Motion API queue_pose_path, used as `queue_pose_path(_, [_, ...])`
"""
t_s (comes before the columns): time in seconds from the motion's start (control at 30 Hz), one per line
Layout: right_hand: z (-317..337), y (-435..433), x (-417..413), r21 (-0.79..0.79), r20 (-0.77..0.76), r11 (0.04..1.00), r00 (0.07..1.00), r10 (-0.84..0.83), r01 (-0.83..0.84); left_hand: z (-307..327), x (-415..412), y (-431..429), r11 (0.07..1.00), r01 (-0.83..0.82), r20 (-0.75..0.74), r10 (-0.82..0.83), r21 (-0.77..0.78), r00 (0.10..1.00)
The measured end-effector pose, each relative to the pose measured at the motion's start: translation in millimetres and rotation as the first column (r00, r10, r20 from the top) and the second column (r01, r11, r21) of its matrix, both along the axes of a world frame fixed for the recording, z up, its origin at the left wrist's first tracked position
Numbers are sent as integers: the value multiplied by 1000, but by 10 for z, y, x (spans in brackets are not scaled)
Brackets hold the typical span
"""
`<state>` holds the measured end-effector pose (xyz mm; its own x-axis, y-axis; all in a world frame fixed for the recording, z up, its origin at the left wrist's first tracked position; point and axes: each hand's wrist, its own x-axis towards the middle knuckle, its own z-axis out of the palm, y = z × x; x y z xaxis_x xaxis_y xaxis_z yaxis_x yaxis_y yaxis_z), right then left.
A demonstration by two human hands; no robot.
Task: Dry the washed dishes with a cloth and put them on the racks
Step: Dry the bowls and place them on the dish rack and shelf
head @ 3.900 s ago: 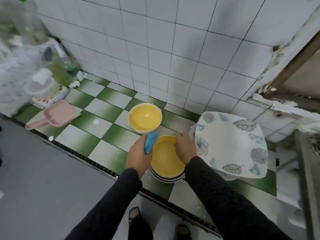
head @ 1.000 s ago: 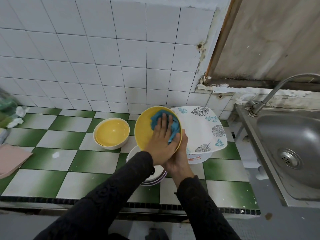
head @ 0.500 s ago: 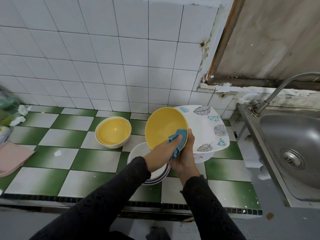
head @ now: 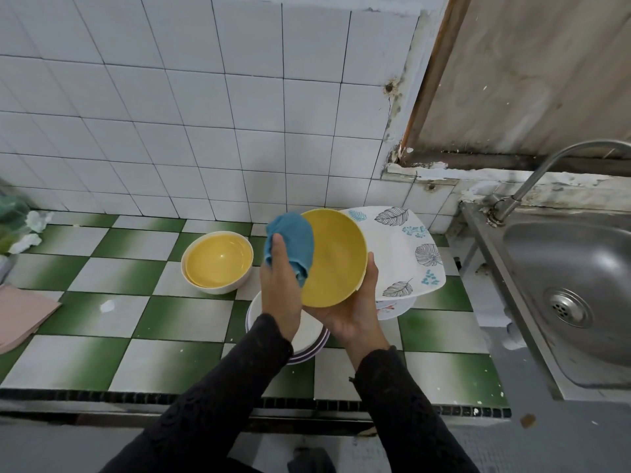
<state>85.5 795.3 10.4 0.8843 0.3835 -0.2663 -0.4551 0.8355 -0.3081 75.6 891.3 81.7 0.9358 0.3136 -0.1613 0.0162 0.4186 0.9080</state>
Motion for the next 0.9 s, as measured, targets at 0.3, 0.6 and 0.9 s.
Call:
queue_pose_path(0.3, [-57,152,-66,-56,-90,997,995,48,-53,-474,337,321,270,129,18,-482,954,876])
queue_pose_path(0.6, [-142,107,-72,-160,-49,987,998,-33,25,-546,360,452,-383,200,-355,-394,902,848])
queue_pose_path(0.9, [-121,37,-33,-267,36,955,992,-124,129,-372,137,314,-79,549,-495,-554,832,670])
